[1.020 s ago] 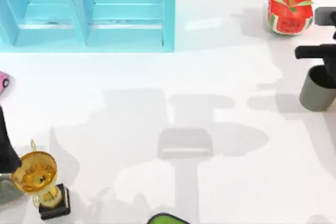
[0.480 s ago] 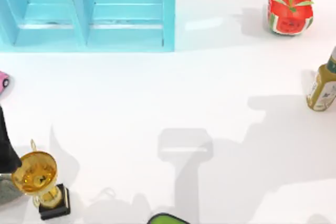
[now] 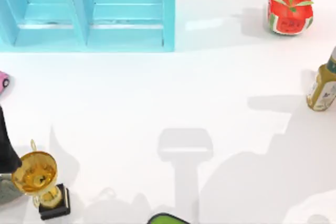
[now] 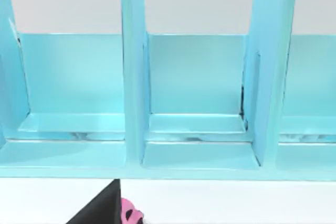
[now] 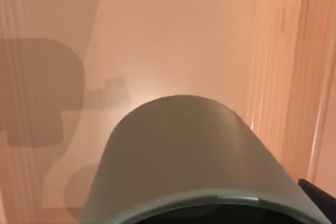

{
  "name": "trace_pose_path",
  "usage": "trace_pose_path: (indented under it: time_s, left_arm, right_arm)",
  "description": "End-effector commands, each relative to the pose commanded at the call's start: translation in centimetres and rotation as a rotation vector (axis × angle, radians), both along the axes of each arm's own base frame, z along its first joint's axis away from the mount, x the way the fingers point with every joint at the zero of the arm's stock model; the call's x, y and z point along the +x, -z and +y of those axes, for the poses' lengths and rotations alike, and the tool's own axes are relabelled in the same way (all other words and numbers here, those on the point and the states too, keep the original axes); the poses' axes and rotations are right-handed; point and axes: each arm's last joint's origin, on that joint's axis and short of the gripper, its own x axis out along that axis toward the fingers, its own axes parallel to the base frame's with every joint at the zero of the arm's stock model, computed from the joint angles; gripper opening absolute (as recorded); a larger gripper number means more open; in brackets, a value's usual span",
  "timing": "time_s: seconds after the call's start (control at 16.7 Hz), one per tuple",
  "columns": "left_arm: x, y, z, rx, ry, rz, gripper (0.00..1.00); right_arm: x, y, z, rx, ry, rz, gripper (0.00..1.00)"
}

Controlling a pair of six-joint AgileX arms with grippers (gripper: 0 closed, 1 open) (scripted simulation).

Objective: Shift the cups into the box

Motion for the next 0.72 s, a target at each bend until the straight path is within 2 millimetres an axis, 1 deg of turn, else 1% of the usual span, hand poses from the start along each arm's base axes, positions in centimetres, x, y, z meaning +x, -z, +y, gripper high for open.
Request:
trace_pose_path:
  time_s: [0.06,0.18,0.3,0.48,0.6,0.72]
  left_arm:
    - [0.0,0.0,0.0,0.0,0.0,0.0,1.0]
    - [0.0,0.0,0.0,0.0,0.0,0.0,1.0]
    - [0.0,0.0,0.0,0.0,0.0,0.0,1.0]
    - [0.0,0.0,0.0,0.0,0.0,0.0,1.0]
    - [0.0,0.0,0.0,0.0,0.0,0.0,1.0]
    - [0.0,0.0,0.0,0.0,0.0,0.0,1.0]
  right_arm:
    - [0.0,0.1,0.0,0.0,0.001,0.0,0.0]
    - [0.0,0.9,-0.1,-0.002,0.009,-0.004,0.0]
    - [0.1,2.5,0.0,-0.006,0.011,-0.012,0.0]
    - [0.1,5.5,0.4,-0.003,0.005,-0.009,0.0]
    - [0.0,6.2,0.5,-0.004,0.002,-0.009,0.0]
    - [0.0,6.2,0.5,-0.004,0.002,-0.009,0.0]
